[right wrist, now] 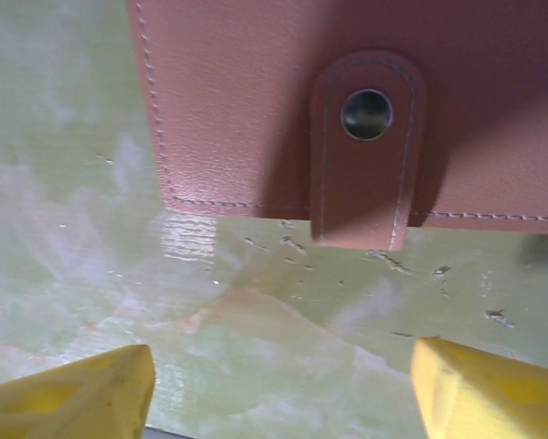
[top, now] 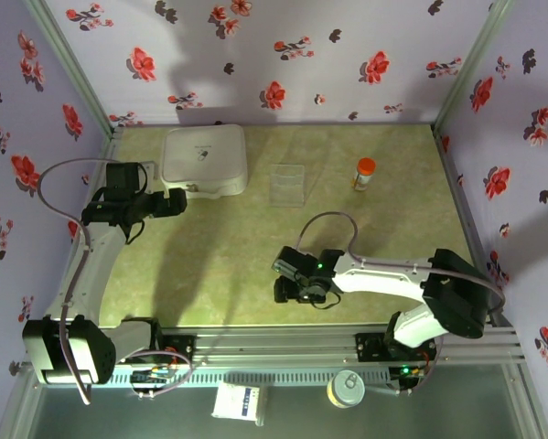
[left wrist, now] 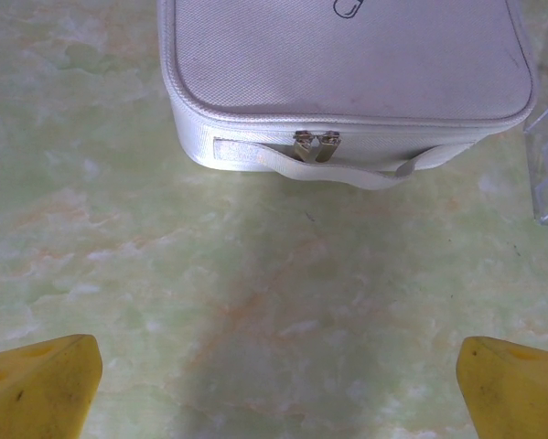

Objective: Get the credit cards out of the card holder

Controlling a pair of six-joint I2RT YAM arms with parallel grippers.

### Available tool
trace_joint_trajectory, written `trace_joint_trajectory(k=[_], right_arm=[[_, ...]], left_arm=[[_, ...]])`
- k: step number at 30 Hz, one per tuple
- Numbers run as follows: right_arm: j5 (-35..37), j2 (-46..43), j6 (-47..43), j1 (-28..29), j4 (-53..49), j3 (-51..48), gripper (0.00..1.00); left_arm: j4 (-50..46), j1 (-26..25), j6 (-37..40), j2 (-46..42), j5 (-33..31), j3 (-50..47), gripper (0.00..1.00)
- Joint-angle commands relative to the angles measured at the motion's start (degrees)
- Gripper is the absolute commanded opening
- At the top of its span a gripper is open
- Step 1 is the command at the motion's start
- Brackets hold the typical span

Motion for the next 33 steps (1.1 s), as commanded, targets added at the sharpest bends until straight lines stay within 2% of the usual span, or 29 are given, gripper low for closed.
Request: trace_joint_trajectory(k=[1, 7, 18, 25, 33], right_arm=[[1.91, 1.42, 2.22, 0.16, 2.17, 0.97, 0.83], [4.47, 5.24, 0.88, -1.29, -0.18, 4.66, 0.95], [2.87, 9.93, -4.29, -7.95, 0.63, 9.67, 0.97], [2.89, 17.90, -10.96, -10.83, -3.60, 19.39, 0.97], [1.33, 26.94, -15.54, -11.17, -6.07, 30.38, 0.97]], left_arm=[[-0.40, -0.11, 0.41, 0.36, -0.60, -0.56, 1.00], [-0.51, -0.06, 0.50, 0.47, -1.04, -0.49, 1.00], [-0.40, -0.09, 1.29, 0.53, -1.84, -0.72, 1.00], [-1.01, -0.04, 1.61, 0.97, -2.29, -0.60, 1.00], [-1.25, -0.02, 1.67, 1.23, -2.49, -0.73, 1.00]])
